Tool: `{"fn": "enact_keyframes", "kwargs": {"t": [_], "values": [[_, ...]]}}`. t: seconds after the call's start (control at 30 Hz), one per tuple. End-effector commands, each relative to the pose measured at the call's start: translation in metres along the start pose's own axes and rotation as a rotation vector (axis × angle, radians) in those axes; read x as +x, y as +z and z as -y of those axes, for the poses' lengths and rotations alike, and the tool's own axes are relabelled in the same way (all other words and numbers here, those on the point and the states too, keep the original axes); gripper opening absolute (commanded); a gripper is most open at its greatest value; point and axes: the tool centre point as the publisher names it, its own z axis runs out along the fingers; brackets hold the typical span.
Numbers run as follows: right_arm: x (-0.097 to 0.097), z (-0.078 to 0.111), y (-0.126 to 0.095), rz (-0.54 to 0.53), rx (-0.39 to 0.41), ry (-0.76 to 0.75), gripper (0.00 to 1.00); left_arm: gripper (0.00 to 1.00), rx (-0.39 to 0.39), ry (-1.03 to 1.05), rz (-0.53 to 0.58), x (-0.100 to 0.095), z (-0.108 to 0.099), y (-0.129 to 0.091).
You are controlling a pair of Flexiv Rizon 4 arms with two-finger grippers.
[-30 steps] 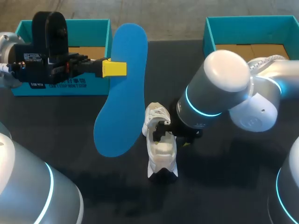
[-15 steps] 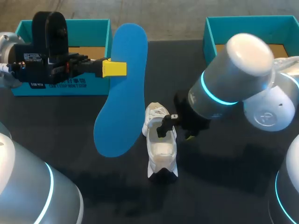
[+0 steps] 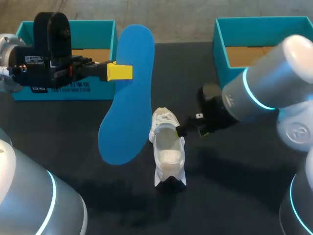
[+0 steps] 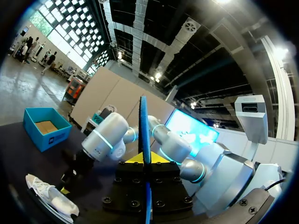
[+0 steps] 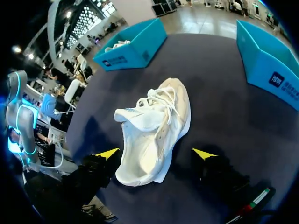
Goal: Take the shoe out of the shoebox, open the shoe tongue, remove and reinsert the insole, then place the shoe into the shoebox
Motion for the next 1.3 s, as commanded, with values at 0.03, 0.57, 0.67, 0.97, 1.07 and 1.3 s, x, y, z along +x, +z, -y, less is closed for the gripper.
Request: {"fn": "enact_keyframes", "kwargs": {"t": [0.03, 0.57, 0.67, 0.97, 1.07, 1.3], "values": [[-0.006, 0.009, -0.006, -0.1, -0.027, 0.0, 1.0, 0.0, 0.0, 0.001, 0.0, 0.0, 0.0, 0.0], [-0.006, -0.023, -0.034, -0.413, -0.023, 0.15, 1.0, 0.0, 0.0, 0.001, 0.0, 0.0, 0.0, 0.0], [-0.003, -0.027, -0.04, -0.436, -0.015, 0.159, 1.0, 0.0, 0.0, 0.001, 0.0, 0.0, 0.0, 0.0], [0.008, -0.038, -0.055, -0.526, -0.033, 0.177, 1.0, 0.0, 0.0, 0.001, 0.0, 0.0, 0.0, 0.0], [0.01, -0.044, -0.06, -0.54, -0.031, 0.178, 1.0, 0.0, 0.0, 0.001, 0.0, 0.0, 0.0, 0.0], [0.017, -0.05, -0.072, -0.568, 0.005, 0.204, 1.0, 0.0, 0.0, 0.001, 0.0, 0.0, 0.0, 0.0]]}}
